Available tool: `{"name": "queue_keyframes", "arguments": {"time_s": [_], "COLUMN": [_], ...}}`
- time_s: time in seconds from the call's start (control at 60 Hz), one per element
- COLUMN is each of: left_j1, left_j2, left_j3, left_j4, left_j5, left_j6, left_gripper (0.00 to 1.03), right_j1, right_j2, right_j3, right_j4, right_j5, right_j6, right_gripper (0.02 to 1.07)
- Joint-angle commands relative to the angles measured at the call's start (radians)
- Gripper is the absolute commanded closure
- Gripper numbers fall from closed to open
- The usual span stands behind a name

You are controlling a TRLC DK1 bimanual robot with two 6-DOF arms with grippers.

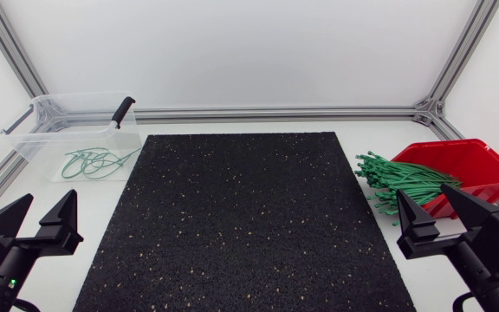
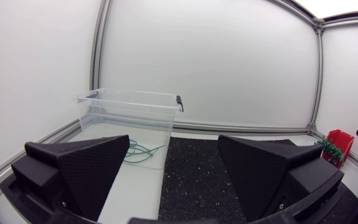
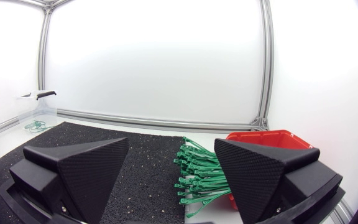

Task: Take a green cable tie from the red box, thread the tail through the head to close it, then place it in the transparent bin on the left.

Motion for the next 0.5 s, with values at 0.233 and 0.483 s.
{"name": "queue_keyframes", "arguments": {"time_s": [0.233, 0.483], "left_j1": [-0.007, -0.003], "left_j2": [-0.008, -0.008], "left_j3": [-0.039, -0.039], "left_j4": [-0.014, -0.014], "left_j5": [-0.003, -0.003], "left_j6": [-0.011, -0.013], "left_gripper": [0.04, 0.04], "right_j1": [0.003, -0.059], "right_j2": [0.1, 0.394], "right_j3": [0.253, 0.512], "right_j4": [-0.078, -0.181], "right_j5": [0.02, 0.016], "right_j6": [0.03, 0.074], "right_gripper": [0.06, 0.06]}}
